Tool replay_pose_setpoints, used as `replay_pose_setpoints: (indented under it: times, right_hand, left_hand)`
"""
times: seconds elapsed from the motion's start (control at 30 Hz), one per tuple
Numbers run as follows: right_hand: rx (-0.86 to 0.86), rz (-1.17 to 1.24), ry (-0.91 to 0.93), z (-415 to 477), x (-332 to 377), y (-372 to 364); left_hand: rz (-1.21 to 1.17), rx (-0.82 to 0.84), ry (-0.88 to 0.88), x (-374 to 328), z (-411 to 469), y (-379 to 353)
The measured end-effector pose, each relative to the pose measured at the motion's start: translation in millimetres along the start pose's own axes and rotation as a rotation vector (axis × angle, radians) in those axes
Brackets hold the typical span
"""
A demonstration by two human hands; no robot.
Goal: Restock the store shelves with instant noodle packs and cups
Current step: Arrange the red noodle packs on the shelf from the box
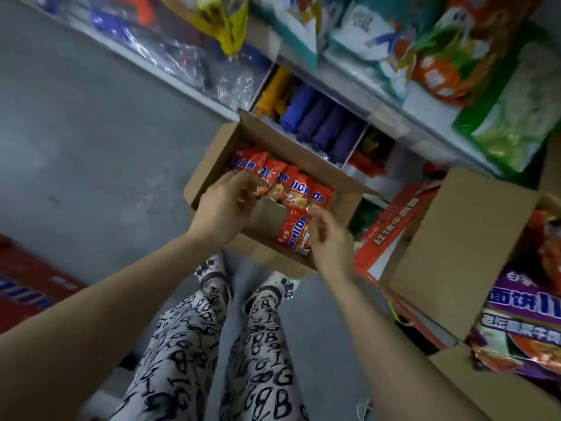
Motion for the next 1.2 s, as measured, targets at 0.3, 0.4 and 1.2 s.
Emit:
replay_pose_setpoints:
  times: [0.3,0.4,1.2]
  right_hand:
    - [0.221,-0.242,-0.171,42.2,-134.0,-103.0]
    - [0.284,-0.325,-0.237,61.5,-173.9,-135.7]
    - [0.483,-0.601,-0.123,161.2,-329.3,-248.2]
  left_hand:
    - [-0.024,0.091,0.168,114.4,15.2,-113.1]
    - [0.023,0.135,0.192,146.7,26.7,-146.3]
    - [0.052,0.282,0.222,294.3,79.0,-302.7]
Point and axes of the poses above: each hand's wrist, its own z-axis towards the middle knuckle, its own y-axis out of the back of the hand, x = y × z, the point moved 5 cm from there along z, towards the middle knuckle, and after that the axes turned 1 degree about -z, right-handed, at the moved point
